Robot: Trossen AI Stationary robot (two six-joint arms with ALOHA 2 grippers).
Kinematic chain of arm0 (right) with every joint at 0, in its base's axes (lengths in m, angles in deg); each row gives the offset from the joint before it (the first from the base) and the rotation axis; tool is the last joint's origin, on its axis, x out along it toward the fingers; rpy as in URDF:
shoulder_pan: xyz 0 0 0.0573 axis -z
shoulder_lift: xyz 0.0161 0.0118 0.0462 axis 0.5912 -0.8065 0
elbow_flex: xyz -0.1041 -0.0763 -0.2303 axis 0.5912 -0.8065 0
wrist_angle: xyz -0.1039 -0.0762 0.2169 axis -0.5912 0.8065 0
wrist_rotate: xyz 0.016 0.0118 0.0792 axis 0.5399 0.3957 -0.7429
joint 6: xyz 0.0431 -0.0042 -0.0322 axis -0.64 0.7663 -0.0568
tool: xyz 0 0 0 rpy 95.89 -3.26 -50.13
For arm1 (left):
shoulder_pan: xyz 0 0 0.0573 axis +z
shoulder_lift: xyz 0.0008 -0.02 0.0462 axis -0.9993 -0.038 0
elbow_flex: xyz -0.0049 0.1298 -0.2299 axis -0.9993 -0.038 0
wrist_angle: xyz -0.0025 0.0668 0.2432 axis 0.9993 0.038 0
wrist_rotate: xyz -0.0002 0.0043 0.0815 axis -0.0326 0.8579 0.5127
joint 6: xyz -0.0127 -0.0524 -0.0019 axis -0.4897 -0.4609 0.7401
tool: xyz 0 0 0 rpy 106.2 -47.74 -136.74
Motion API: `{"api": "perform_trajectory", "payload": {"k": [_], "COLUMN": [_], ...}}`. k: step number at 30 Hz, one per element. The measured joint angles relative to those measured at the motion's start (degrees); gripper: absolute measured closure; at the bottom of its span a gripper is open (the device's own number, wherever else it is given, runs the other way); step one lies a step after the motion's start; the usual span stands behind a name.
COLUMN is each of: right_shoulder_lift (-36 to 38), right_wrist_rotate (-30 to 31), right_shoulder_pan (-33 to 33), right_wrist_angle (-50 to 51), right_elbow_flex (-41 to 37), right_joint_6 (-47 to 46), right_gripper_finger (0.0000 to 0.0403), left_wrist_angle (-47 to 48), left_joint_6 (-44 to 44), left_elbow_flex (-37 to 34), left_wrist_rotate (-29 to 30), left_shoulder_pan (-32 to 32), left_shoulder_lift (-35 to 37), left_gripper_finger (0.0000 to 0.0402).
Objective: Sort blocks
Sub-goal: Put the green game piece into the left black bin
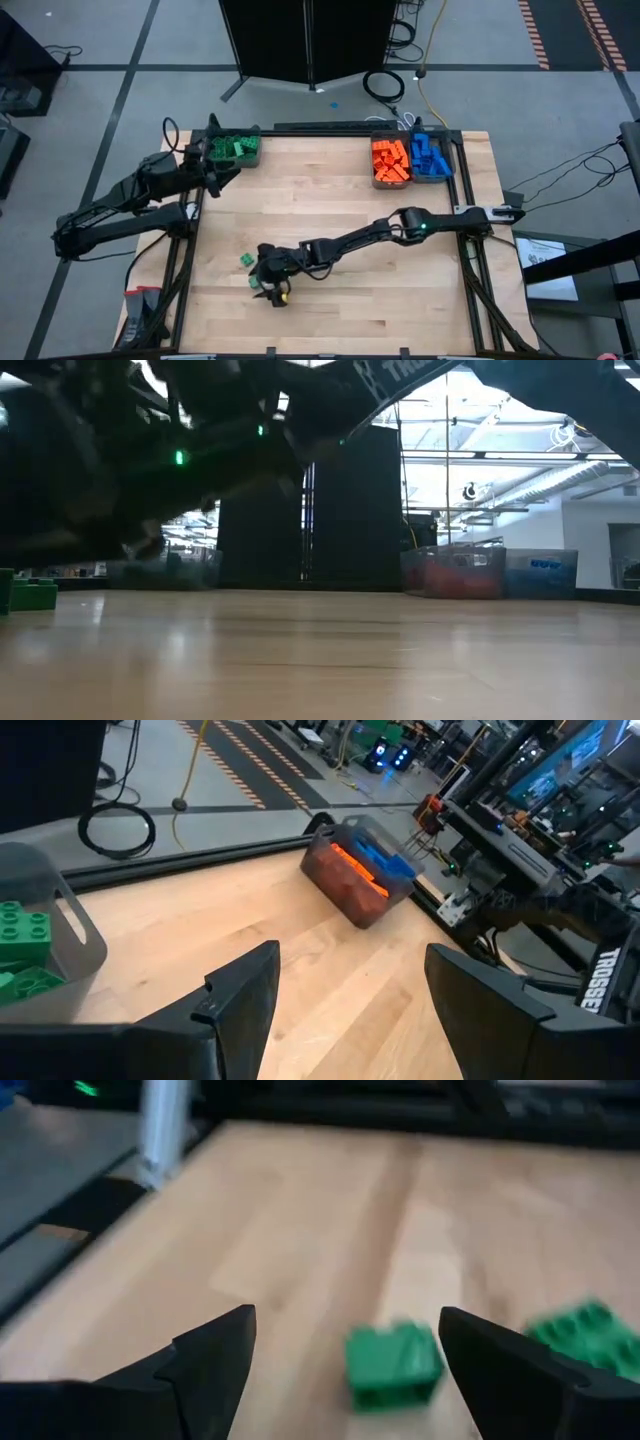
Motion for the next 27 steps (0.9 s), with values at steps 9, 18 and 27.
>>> {"api": "perform_trajectory", "payload": {"k": [9,18,27], "right_shoulder_lift": [-0.1,-0.1,-0.1], "right_wrist_rotate": [3.8,3.0,2.9], "right_shoulder_pan": [0.5,0.6,0.6], "right_wrist_angle": [0.1,0.5,0.5], "right_elbow_flex": [0.0,0.0,0.0], "right_joint_6": [0.1,1.2,1.9], "right_gripper_finger": [0.0095,0.0117,0.0122], "left_wrist_angle": [-0.1,-0.1,-0.1], "left_joint_6": [0.0,0.0,-0.1], "left_elbow_flex": [0.0,0.0,0.0], "left_wrist_rotate": [0.0,0.0,0.2], "left_shoulder_pan": [0.0,0.0,0.0], "left_shoulder_lift": [0.0,0.0,0.0], "left_gripper_finger": [0.015,0.0151,0.0151]}}
